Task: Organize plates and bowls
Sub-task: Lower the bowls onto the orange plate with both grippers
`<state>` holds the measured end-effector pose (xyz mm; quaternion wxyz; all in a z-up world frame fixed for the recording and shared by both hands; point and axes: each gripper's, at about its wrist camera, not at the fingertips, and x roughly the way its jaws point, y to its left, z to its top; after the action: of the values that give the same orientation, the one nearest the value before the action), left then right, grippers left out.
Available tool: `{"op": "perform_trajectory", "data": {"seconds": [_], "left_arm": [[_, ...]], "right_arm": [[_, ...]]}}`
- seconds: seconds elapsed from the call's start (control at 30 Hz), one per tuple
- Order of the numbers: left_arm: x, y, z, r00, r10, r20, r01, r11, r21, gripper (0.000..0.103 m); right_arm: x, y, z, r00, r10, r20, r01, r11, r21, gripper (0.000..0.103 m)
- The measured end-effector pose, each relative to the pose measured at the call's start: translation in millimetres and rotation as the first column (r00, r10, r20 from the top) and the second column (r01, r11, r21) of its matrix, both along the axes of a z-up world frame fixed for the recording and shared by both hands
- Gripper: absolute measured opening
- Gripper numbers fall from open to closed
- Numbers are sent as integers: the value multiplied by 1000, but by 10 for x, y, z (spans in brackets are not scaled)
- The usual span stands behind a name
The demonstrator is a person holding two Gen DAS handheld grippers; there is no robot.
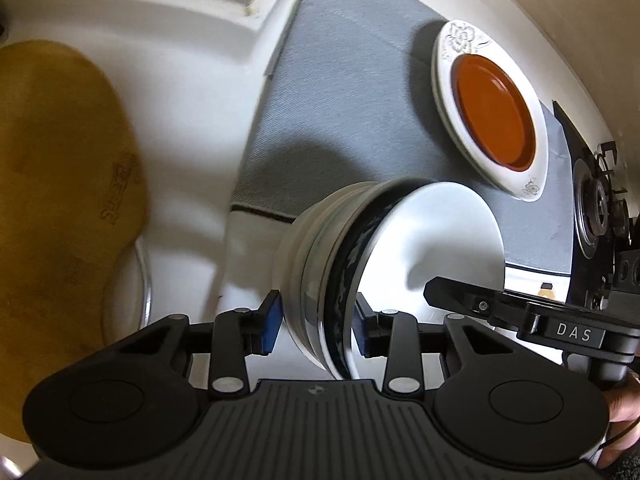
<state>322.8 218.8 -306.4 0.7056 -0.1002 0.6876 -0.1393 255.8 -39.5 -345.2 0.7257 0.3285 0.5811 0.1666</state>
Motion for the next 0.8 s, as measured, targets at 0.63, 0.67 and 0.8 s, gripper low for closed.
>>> {"op": "perform_trajectory", "data": {"seconds": [0.63, 0.67, 0.8], "left_arm": [[334, -843, 541, 985, -117, 130, 126, 990, -63, 39], [379, -898, 573, 983, -124, 138, 134, 989, -67, 39], [606, -1058, 669, 981, -131, 146, 147, 983, -109, 39]], "right_arm": [[31, -842, 641, 973, -176, 147, 187, 981, -60, 38], [74, -894, 681, 970, -184, 156, 196, 979, -63, 38], [278, -1115, 855, 956, -210, 205, 231, 969, -83, 38]]}}
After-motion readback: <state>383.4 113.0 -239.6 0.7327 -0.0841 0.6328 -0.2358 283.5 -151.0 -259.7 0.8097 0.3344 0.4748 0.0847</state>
